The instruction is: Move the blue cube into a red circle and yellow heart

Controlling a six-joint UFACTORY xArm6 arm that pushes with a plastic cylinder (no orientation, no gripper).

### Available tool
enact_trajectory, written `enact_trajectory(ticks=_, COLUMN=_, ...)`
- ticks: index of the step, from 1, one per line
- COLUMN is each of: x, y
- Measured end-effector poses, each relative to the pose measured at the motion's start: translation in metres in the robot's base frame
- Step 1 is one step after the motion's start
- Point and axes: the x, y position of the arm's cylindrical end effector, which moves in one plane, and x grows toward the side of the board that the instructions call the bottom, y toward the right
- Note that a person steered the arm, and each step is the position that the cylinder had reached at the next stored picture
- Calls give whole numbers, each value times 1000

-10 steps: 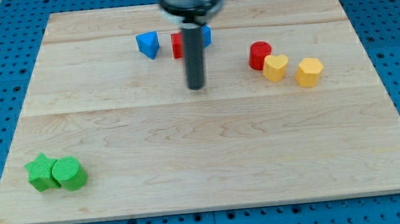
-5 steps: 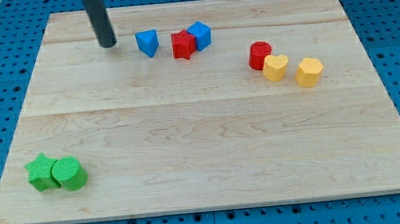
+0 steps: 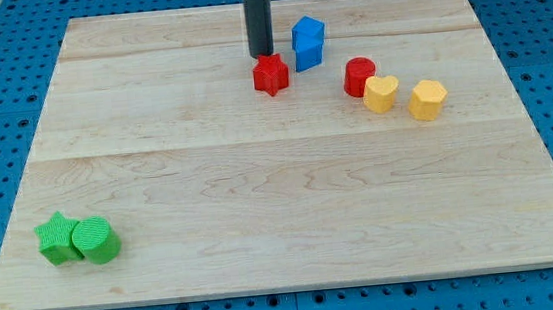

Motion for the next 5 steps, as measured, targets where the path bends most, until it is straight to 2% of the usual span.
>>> enact_trajectory(ticks=1, x=-31, y=15)
enact_trajectory(ticks=2, x=-23, y=81)
enact_trajectory(ticks=5, x=32, y=164)
